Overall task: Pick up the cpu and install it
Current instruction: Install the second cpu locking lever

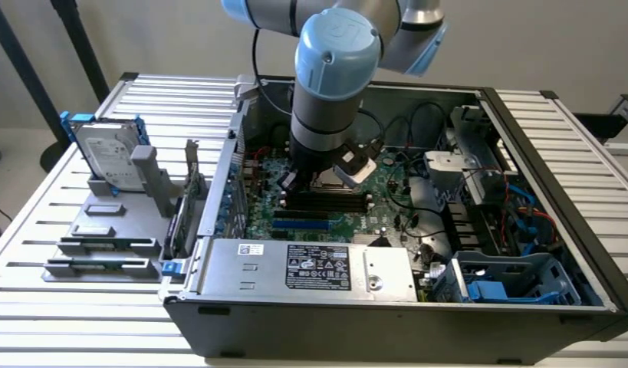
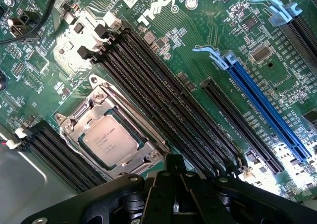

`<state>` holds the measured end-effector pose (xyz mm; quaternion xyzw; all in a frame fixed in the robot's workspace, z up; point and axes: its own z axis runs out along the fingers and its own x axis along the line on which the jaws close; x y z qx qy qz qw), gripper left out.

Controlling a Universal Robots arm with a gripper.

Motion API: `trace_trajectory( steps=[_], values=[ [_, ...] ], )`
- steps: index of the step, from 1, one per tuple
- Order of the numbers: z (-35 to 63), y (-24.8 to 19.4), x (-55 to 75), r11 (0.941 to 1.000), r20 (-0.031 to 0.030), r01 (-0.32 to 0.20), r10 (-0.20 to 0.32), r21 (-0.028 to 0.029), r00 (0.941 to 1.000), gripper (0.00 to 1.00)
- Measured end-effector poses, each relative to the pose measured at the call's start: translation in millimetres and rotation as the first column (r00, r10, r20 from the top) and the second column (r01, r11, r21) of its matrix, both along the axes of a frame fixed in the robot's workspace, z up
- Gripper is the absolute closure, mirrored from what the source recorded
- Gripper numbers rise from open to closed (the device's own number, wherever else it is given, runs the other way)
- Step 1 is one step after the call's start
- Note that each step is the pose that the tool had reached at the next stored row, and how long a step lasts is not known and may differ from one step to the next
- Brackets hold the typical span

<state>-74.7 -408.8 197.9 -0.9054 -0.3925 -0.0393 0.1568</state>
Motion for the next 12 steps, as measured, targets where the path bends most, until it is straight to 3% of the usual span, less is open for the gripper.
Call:
trace_trajectory(
  steps=[6,12],
  values=[
    [-0.2,0.0,-0.1,1.0,0.001,0.0,0.0,0.0022,1.0,0.89],
    [-0.6,0.0,-0.2,0.9999,0.0041,0.0,0.0,0.0138,1.0,0.89]
  ],
)
